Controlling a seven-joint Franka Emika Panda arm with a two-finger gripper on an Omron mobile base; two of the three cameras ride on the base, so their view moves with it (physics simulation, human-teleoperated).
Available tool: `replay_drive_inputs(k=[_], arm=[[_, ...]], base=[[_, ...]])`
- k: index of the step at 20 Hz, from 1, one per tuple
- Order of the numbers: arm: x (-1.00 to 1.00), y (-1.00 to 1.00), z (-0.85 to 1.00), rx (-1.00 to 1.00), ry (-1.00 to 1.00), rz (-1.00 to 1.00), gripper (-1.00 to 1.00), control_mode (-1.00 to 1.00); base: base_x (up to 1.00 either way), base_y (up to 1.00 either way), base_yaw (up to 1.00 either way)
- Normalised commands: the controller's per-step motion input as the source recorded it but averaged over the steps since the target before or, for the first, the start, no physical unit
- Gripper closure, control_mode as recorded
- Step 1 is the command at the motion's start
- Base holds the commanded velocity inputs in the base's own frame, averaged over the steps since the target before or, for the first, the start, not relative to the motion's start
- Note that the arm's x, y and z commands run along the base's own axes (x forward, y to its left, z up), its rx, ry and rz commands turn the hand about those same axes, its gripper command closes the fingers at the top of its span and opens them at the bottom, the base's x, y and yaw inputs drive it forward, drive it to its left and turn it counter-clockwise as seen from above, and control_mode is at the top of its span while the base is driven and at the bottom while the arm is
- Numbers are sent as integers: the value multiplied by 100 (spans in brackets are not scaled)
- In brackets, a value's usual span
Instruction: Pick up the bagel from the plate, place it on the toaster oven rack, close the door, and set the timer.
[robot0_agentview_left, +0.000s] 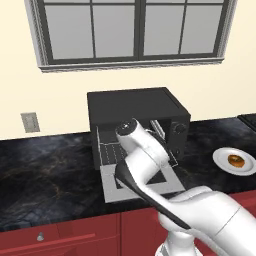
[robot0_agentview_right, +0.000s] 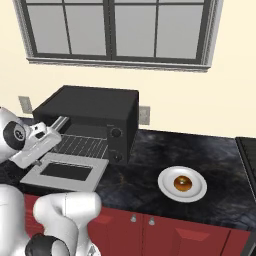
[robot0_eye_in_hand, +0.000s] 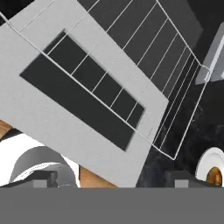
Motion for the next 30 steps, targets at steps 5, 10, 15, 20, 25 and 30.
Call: replay_drive_inputs(k=[5,10,15,20,25,30], arm=[[0,-100,20,23,0,-11,-100,-100],[0,-100,0,16,0,-4,-100,-100],[8,-100,0,10,0,0,-100,-100],[29,-99,0,6,0,0,-100,-100],[40,-87,-2,3,4,0,-100,-100],[41,-84,-13,1,11,-2,-100,-100]], base=[[0,0,0],[0,0,0],[0,0,0],[0,0,0],[0,0,0],[0,0,0]])
